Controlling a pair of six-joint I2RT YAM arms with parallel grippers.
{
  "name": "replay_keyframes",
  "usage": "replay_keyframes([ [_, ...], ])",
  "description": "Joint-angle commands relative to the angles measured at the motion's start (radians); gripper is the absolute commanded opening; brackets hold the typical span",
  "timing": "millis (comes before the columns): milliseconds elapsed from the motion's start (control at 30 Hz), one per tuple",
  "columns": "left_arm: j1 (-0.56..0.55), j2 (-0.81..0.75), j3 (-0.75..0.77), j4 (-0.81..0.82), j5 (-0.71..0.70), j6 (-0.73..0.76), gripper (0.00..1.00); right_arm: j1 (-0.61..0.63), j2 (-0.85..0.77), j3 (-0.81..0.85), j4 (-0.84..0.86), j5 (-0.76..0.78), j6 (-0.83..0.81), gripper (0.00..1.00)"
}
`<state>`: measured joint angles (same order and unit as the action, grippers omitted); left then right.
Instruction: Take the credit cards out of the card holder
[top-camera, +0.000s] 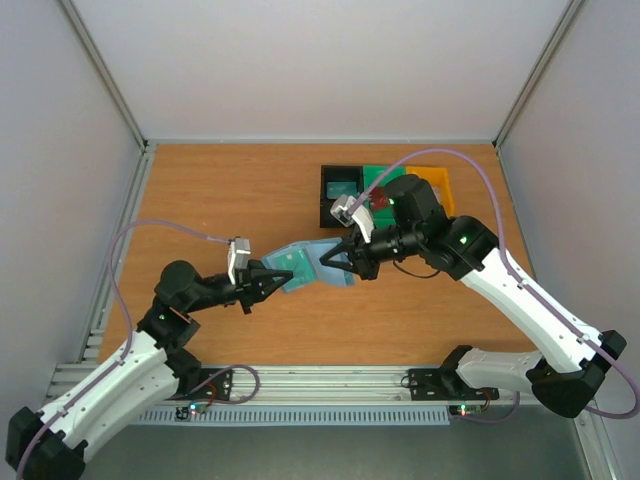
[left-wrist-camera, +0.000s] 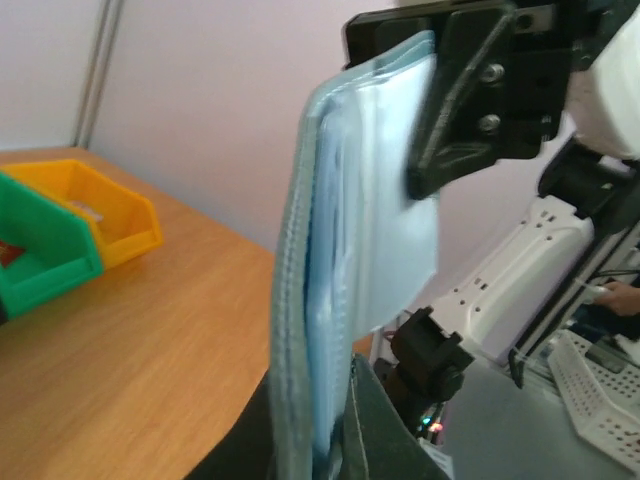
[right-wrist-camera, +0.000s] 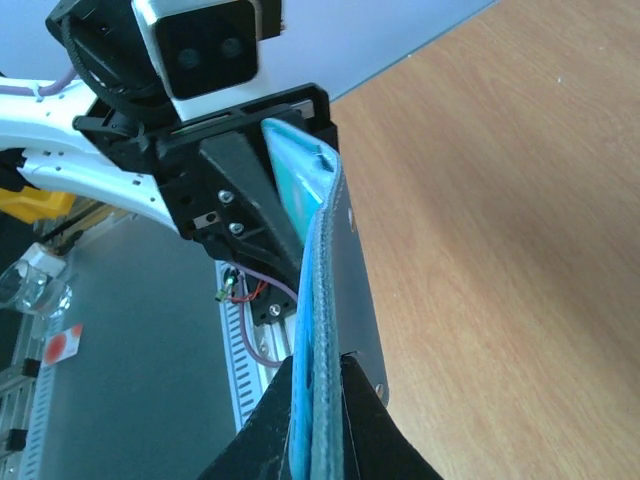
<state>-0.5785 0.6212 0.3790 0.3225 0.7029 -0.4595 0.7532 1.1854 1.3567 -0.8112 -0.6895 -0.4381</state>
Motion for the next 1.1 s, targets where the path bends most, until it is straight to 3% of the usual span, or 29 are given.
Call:
replay_keyframes([
  [0, -0.003, -0.021, 0.0, 0.104, 0.083, 0.022, 0.0, -0.002, -0.012, -0.004, 0.007, -0.034, -0.04, 0.02],
  [133, 0.0, -0.039, 0.009, 0.094, 0.103, 0.111, 0.0, -0.026, -0.017, 0.008, -0.023, 0.116, -0.018, 0.37],
  [300, 0.0, -0.038, -0.025, 0.007, -0.102, -0.077, 0.0, -0.063, -0.141, 0.052, -0.071, 0.333, -0.015, 0.52],
  [400, 0.003, -0.036, -0.04, -0.044, -0.231, -0.141, 0.0, -0.063, -0.187, 0.09, -0.103, 0.331, -0.004, 0.47],
  [500, 0.006, -0.024, -0.052, -0.028, -0.251, -0.134, 0.0, -0.044, -0.18, 0.044, -0.004, 0.052, 0.04, 0.43],
  [567, 0.006, -0.016, -0.058, -0.003, -0.232, -0.153, 0.0, 0.032, -0.142, -0.033, 0.13, -0.074, 0.063, 0.43],
  [667, 0.005, -0.016, -0.056, -0.004, -0.217, -0.168, 0.0, 0.137, -0.017, -0.072, 0.234, -0.085, 0.072, 0.39],
  [767, 0.005, -0.017, -0.055, -0.011, -0.216, -0.159, 0.0, 0.141, 0.072, -0.086, 0.361, -0.093, 0.159, 0.36],
  [833, 0.005, -0.019, -0.064, 0.014, -0.201, -0.162, 0.0, 0.14, 0.107, -0.074, 0.364, -0.012, 0.158, 0.36],
  [933, 0.005, -0.03, -0.076, 0.035, -0.174, -0.154, 0.0, 0.091, 0.12, -0.078, 0.314, 0.096, 0.161, 0.34],
  [1067, 0.005, -0.03, -0.083, 0.068, -0.173, -0.156, 0.0, -0.038, 0.092, -0.175, 0.402, -0.052, 0.228, 0.34],
])
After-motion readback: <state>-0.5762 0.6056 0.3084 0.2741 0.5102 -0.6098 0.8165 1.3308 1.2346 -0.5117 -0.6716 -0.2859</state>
